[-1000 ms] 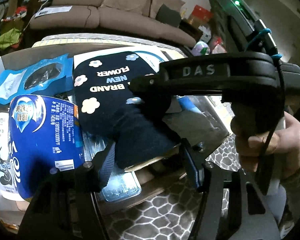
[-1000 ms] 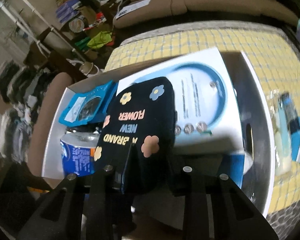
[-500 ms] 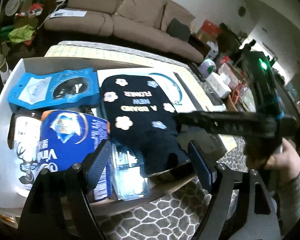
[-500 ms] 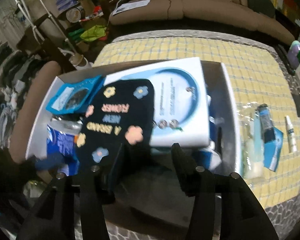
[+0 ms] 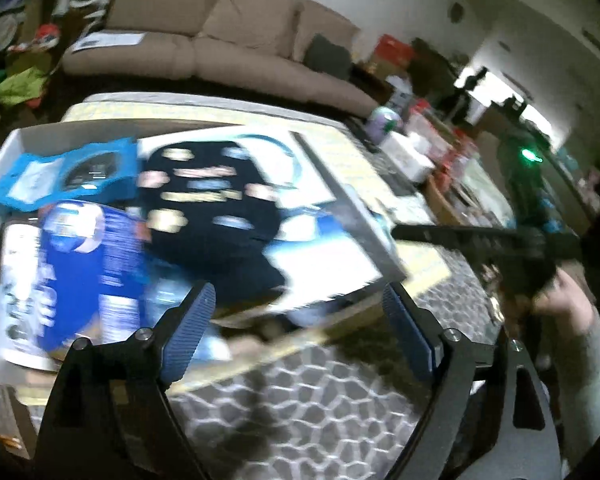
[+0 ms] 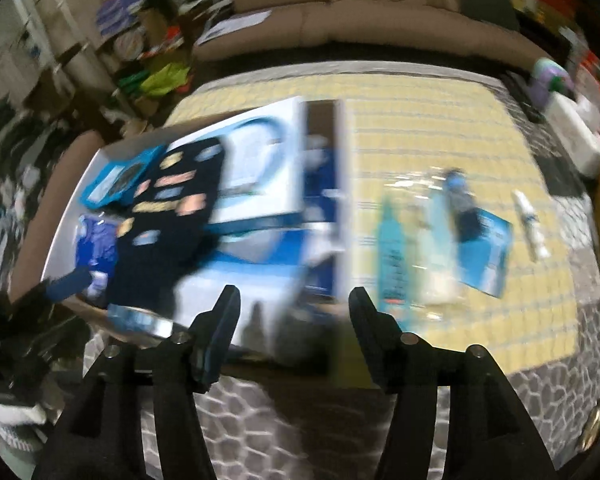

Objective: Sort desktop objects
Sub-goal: 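Withdraw both grippers from the box back over the cloth, then reach the right gripper to the navy bottle and grasp it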

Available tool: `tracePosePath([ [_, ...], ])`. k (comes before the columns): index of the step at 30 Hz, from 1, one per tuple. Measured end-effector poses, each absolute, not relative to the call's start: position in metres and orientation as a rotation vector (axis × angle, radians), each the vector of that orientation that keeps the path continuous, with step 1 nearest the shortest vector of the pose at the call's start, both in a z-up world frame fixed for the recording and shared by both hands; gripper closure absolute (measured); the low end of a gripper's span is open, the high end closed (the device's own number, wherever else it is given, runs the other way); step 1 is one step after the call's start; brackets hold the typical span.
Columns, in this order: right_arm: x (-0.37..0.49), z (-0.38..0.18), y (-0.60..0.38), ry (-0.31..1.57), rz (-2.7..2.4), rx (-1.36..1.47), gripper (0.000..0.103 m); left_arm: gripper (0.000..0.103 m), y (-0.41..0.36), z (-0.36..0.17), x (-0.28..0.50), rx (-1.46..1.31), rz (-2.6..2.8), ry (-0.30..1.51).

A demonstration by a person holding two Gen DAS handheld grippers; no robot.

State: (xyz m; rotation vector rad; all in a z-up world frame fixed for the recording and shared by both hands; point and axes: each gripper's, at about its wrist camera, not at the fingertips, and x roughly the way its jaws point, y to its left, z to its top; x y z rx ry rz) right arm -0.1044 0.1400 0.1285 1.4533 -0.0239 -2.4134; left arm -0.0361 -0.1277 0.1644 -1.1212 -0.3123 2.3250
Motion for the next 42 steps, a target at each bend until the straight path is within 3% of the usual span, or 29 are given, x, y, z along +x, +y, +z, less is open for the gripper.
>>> tracePosePath([
  [11,-0.128,0.096,0.284,-0.28,-2.566,1.5,0.042,0.019,-0.006,0.16,-0.023,-1.14,2.222,-0.183],
  [16,-0.163,0.073,0.29,-0.255,-2.556,1.502,0.042,0.019,0.034,0.154,-0.03,-1.161,2.208,-0.144],
  [21,-0.205,0.055,0.274,-0.138,-2.559,1.477,0.048,0.018,0.048,0.152,-0.042,-1.175,2.225,-0.141],
  [28,-0.244,0.023,0.256,-0.113,-2.528,1.478,0.054,0.018,0.048,0.148,-0.053,-1.193,2.237,-0.141],
  [32,-0.251,0.006,0.258,-0.189,-2.484,1.489,0.064,0.018,0.048,0.143,-0.057,-1.217,2.238,-0.17],
  [36,-0.244,0.012,0.283,-0.439,-2.4,1.503,0.067,0.016,0.056,0.147,-0.057,-1.207,2.248,-0.183],
  [37,-0.238,0.017,0.288,-0.43,-2.409,1.497,0.067,0.01,0.058,0.149,-0.058,-1.201,2.25,-0.19],
  [42,-0.193,0.041,0.32,-0.316,-2.496,1.547,0.067,0.009,0.078,0.164,-0.065,-1.164,2.259,-0.191],
])
